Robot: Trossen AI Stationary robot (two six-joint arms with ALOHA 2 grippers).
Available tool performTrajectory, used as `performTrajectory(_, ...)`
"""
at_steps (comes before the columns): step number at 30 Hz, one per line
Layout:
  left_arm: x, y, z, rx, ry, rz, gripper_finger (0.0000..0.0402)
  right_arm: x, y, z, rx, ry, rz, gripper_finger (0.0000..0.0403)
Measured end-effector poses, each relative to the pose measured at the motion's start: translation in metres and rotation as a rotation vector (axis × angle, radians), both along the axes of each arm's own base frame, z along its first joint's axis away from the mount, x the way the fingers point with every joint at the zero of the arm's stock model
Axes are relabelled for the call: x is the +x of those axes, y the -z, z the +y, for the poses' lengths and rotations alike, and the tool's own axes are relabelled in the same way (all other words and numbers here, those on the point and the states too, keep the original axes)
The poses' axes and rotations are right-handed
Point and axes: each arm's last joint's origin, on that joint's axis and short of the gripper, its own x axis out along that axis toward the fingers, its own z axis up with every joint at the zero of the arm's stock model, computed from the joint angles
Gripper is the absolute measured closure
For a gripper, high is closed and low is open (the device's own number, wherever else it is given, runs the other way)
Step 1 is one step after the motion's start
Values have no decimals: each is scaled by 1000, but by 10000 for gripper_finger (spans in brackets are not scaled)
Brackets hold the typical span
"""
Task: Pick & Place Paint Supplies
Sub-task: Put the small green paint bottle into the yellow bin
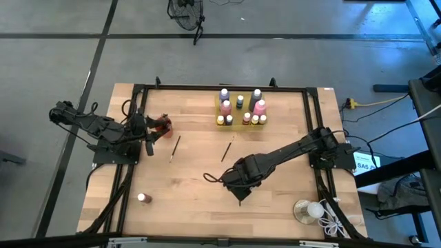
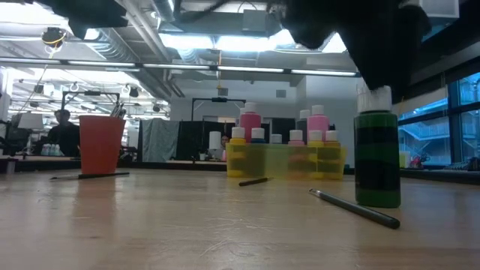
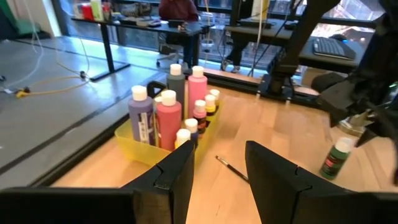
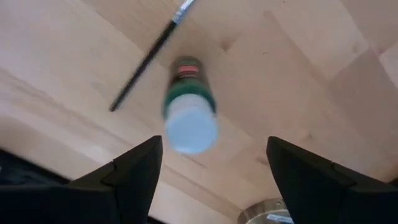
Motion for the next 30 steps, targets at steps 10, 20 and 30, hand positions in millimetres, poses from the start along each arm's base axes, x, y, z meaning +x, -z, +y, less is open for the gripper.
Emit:
performTrajectory(10,0,1,0,-32,5,-1,262,1,29,0,15,-12,-34,112)
performTrajectory(20,0,1,0,-40,3,-4,262,-1,47,-1,18,-36,-42,113)
performTrajectory(30,0,1,-1,-76,17,-14,262,1,52,0,36,-69,-74,169)
